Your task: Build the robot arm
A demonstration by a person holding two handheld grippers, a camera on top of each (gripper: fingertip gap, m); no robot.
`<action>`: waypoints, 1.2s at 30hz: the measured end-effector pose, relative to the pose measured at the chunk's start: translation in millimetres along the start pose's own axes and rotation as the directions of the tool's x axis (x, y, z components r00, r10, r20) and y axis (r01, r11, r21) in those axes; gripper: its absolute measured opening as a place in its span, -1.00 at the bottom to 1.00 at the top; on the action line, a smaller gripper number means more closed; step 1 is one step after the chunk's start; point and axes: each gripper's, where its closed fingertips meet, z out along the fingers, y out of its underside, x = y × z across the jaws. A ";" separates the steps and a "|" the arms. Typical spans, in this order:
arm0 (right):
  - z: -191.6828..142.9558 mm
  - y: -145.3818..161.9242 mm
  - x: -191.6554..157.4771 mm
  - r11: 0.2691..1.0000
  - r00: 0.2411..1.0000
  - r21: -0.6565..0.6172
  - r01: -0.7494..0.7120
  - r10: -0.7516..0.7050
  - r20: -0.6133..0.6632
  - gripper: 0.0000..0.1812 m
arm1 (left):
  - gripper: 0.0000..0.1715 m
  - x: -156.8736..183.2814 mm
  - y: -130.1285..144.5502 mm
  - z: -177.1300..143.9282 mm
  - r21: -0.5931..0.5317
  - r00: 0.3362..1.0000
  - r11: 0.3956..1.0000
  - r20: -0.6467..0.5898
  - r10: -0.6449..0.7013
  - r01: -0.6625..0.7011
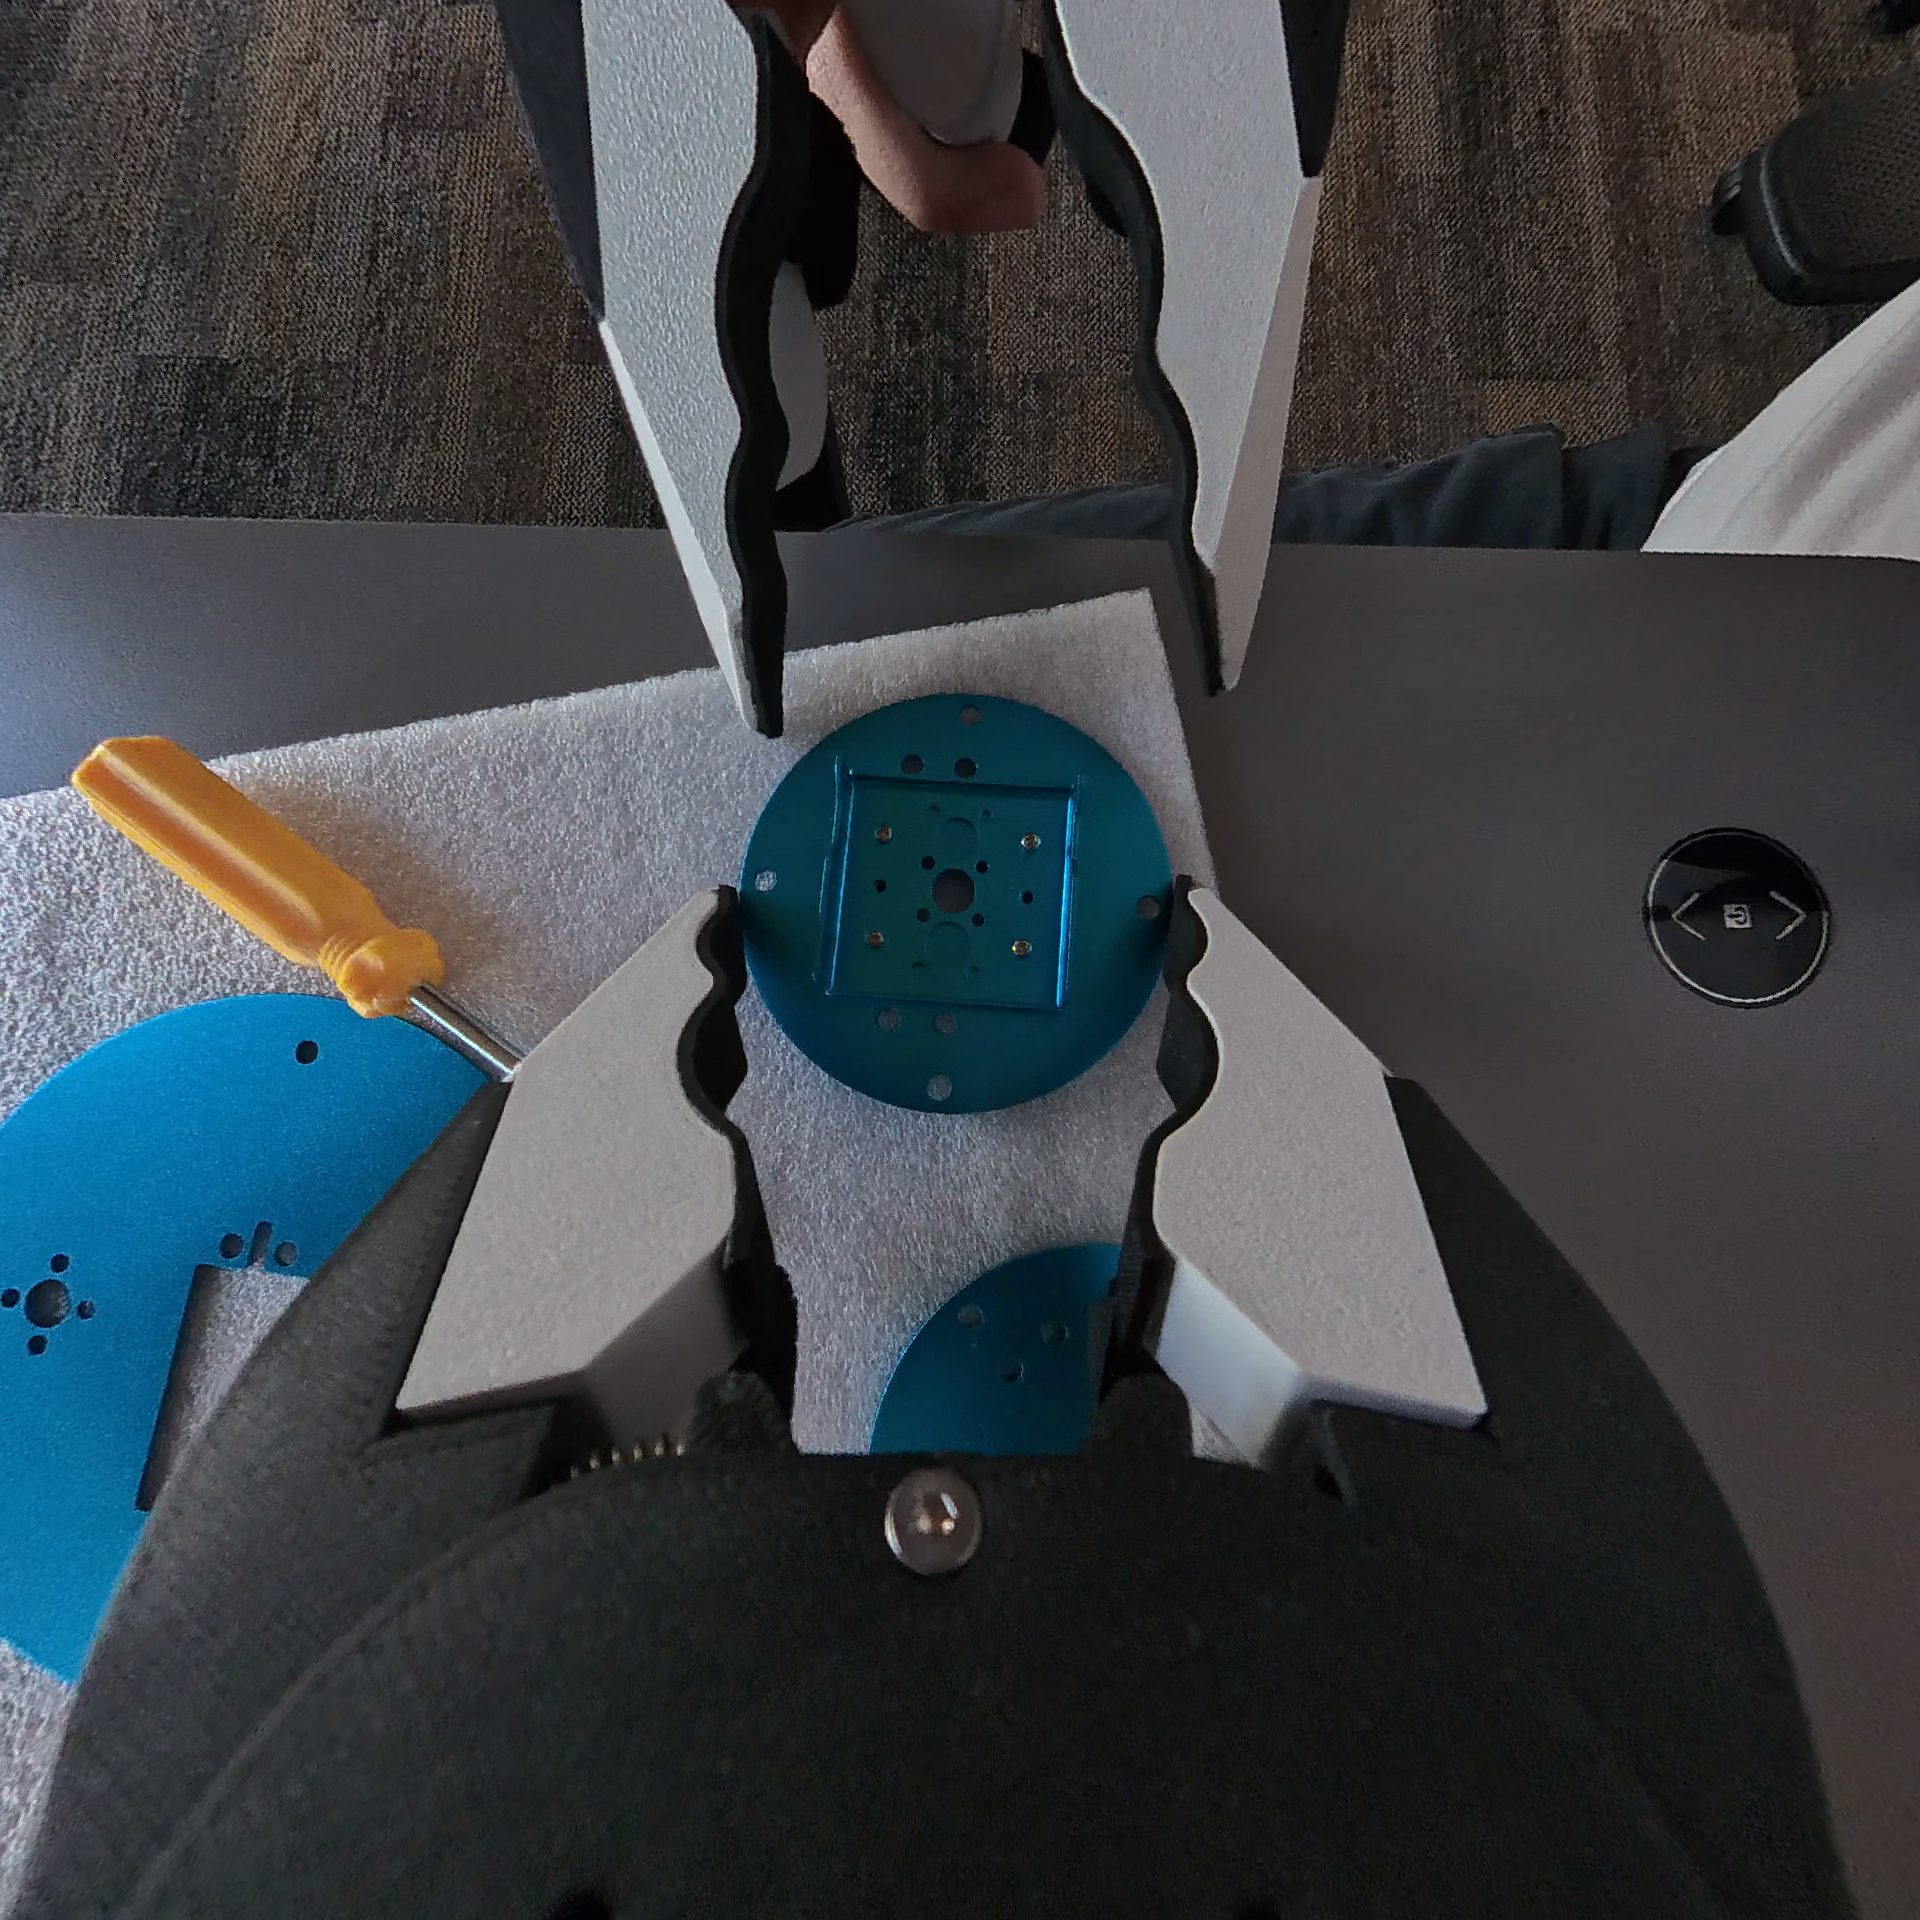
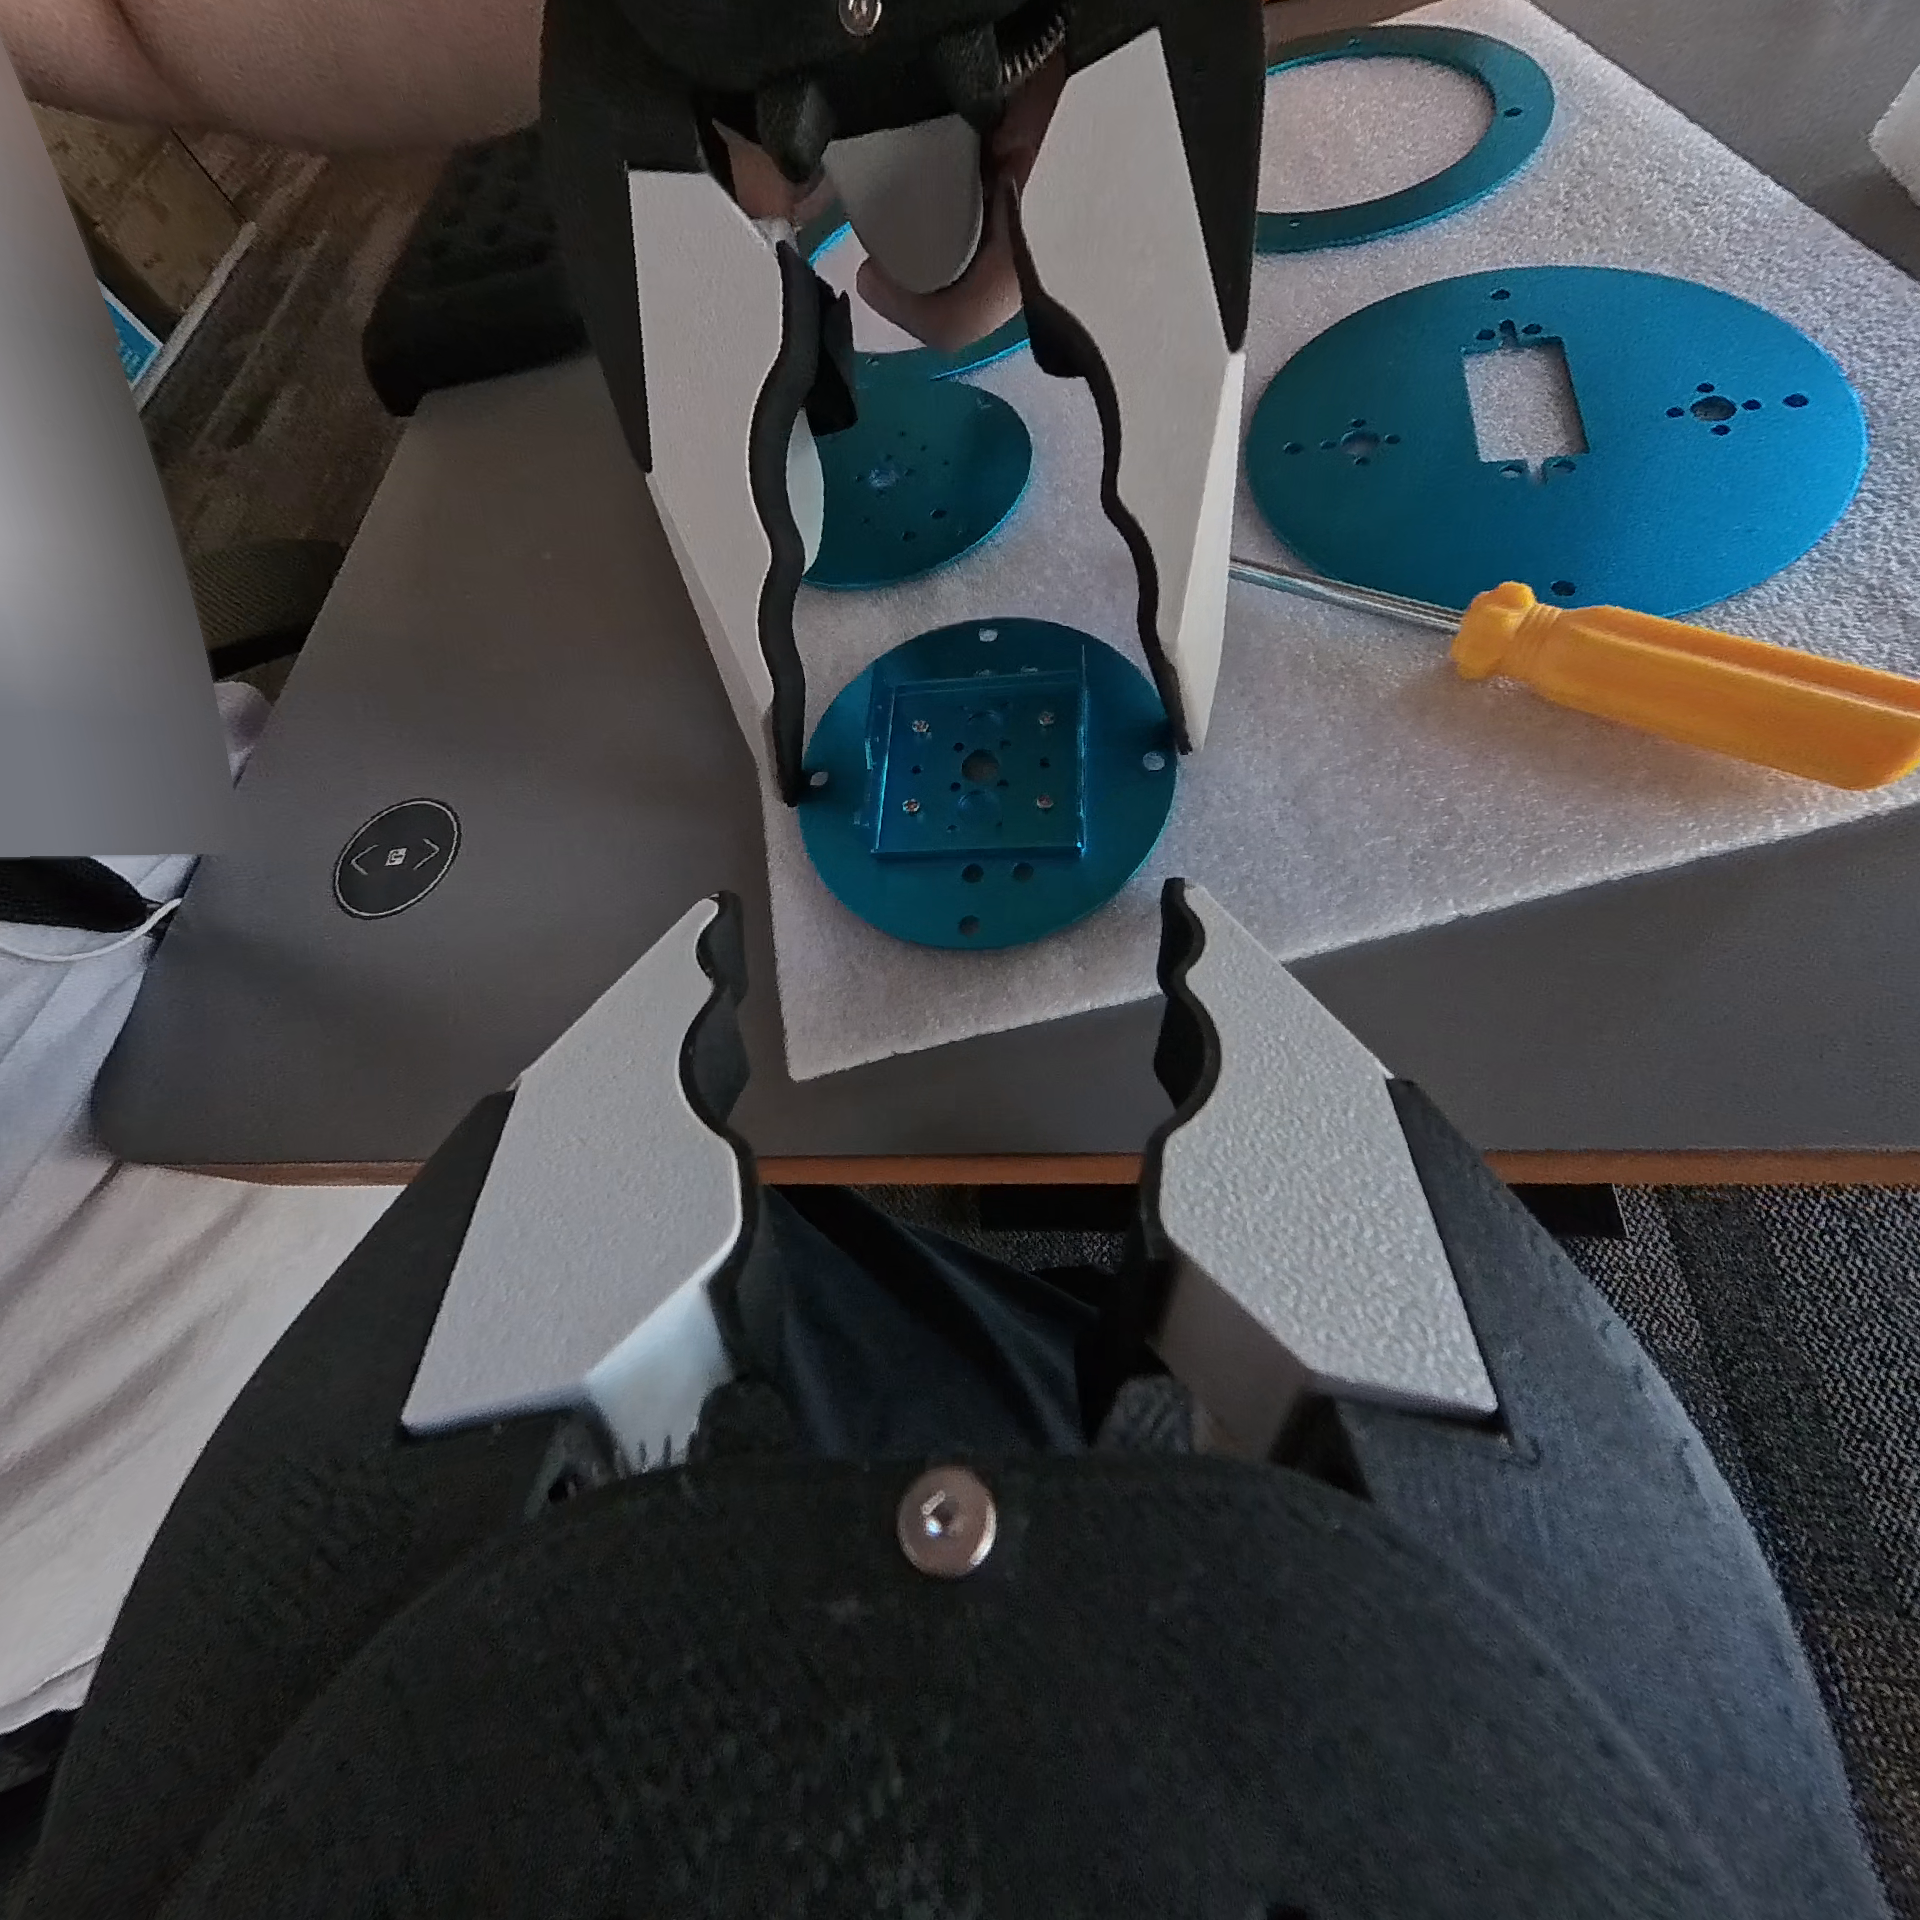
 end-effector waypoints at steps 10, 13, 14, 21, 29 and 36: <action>-4.5 0.3 -1.1 0.999 1.000 0.035 -0.019 0.020 -0.016 -0.14 | -0.07 -6.0 -6.7 -21.1 0.059 0.998 0.997 0.038 -0.045 0.043; -6.5 0.2 -0.7 0.998 0.999 0.056 -0.032 0.033 -0.027 -0.14 | -0.07 -11.4 -13.2 -38.2 0.092 0.996 0.993 0.054 -0.075 0.070; -6.9 0.3 -0.4 0.997 0.999 0.062 -0.034 0.036 -0.034 -0.15 | -0.07 -12.8 -16.0 -44.5 0.103 0.995 0.992 0.059 -0.084 0.077; -5.0 -7.6 -5.7 0.991 0.997 0.129 -0.034 0.042 -0.063 -0.18 | -0.07 -6.8 -43.9 -86.3 0.153 0.994 0.986 0.069 -0.084 0.072; 9.9 -12.7 -3.2 0.989 0.991 0.139 -0.050 0.067 -0.119 -0.21 | -0.07 13.3 -97.8 -153.1 0.236 0.998 0.972 0.052 -0.034 0.021; 10.2 -9.6 -6.4 0.991 0.990 0.131 -0.032 0.049 -0.132 -0.21 | -0.07 26.0 -137.2 -183.0 0.330 1.000 0.944 -0.009 -0.017 0.019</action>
